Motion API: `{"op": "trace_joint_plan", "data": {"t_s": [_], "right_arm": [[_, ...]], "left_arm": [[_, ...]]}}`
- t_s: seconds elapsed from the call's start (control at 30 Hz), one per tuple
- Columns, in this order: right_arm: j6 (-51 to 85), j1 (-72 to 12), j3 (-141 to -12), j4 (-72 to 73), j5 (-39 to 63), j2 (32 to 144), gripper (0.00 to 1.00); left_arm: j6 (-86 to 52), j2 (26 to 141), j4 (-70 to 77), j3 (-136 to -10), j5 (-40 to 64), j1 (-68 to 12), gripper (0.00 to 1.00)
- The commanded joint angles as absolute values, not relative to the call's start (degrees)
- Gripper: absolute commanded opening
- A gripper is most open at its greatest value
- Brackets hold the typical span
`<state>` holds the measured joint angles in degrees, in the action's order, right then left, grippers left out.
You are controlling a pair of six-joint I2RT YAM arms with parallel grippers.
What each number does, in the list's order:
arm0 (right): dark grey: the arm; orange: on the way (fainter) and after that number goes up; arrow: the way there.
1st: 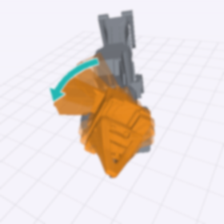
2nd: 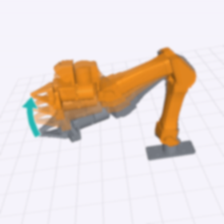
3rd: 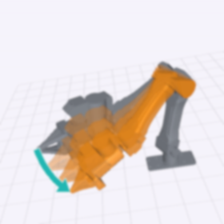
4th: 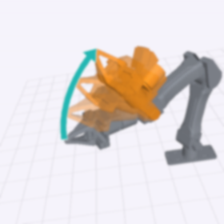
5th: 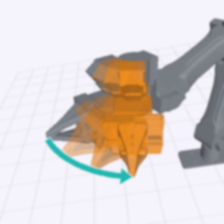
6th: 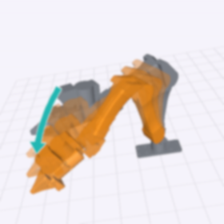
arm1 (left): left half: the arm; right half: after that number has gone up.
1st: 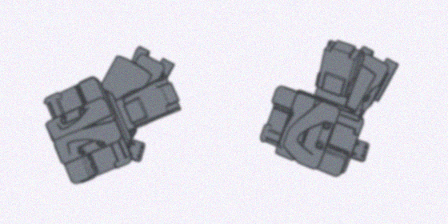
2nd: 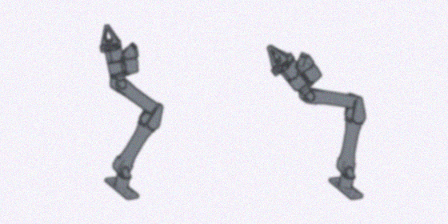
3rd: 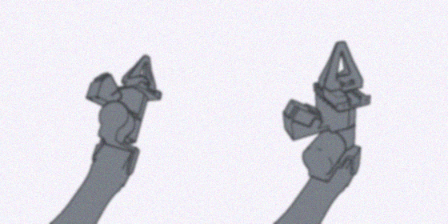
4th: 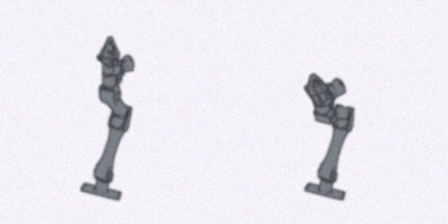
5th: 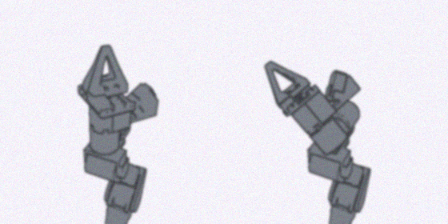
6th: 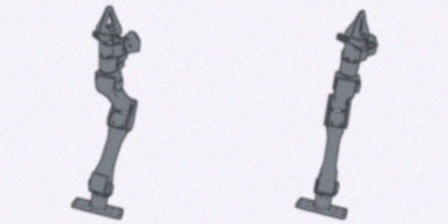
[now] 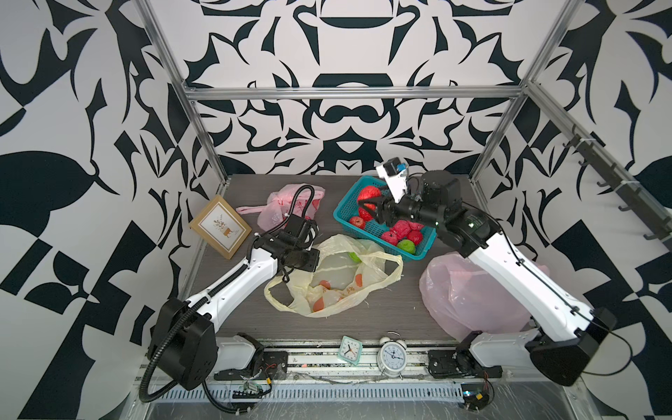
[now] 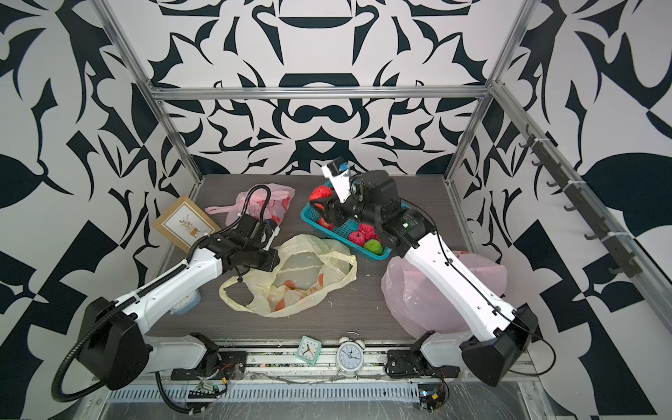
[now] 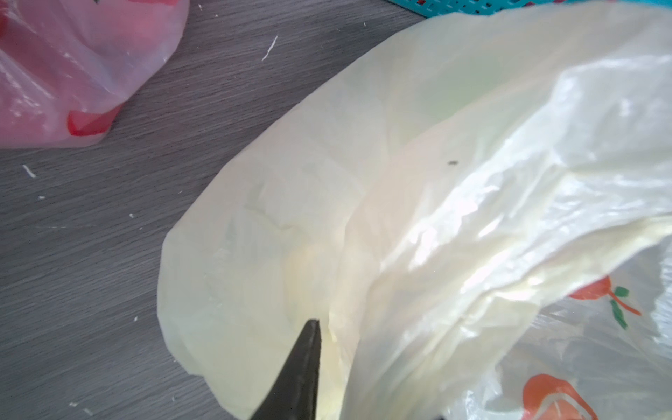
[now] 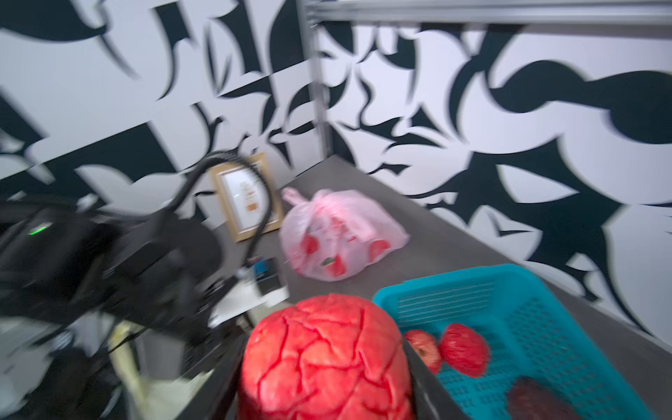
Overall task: Untie the knot of a plastic bag & take out the apple
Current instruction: Pick up the apple from the plastic bag, then place the apple in the basket.
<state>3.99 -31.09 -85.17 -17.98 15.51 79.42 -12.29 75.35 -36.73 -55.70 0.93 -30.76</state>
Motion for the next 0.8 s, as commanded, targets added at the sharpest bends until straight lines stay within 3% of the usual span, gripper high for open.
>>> {"op": "trace_joint_plan", "data": {"t_s": [0.0,0.33,0.77], "right_arm": [[8.37,-25.67,-87.04,-17.92,8.22,89.58,0.47],[9.89,-21.0,-101.13,-22.62,2.93,116.24,0.47],[8.45,-21.01,-109.44,-28.09,-2.36,126.72,0.52]], "left_arm": [[-12.02,73.83,-38.63,-56.23,0.0,-30.67,0.29],[-11.5,75.22,-38.2,-56.71,0.68,-30.65,0.29],[-10.37,77.25,-37.7,-57.11,0.47,-30.63,0.29]]}}
